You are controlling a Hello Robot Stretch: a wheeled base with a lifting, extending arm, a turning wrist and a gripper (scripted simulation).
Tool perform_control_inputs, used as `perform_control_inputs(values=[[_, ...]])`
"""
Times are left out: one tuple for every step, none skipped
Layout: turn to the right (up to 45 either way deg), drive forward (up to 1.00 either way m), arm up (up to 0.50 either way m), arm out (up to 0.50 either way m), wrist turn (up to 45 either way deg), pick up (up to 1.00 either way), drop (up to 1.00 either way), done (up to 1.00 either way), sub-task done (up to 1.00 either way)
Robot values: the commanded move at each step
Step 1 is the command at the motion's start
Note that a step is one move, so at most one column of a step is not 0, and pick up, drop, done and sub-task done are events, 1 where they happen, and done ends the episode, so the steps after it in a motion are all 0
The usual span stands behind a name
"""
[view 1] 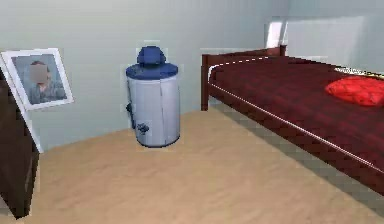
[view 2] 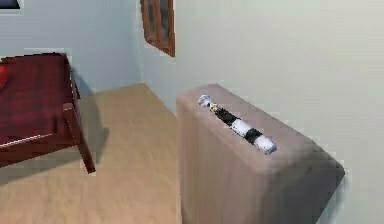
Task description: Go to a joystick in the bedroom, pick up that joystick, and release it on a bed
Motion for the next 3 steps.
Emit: perform_control_inputs(values=[[-45.0, 0.0, 0.0, 0.0, 0.0, 0.0, 0.0, 0.0, 0.0], [-30.0, 0.0, 0.0, 0.0, 0.0, 0.0, 0.0, 0.0, 0.0], [0.0, 0.8, 0.0, 0.0, 0.0, 0.0, 0.0, 0.0, 0.0]])
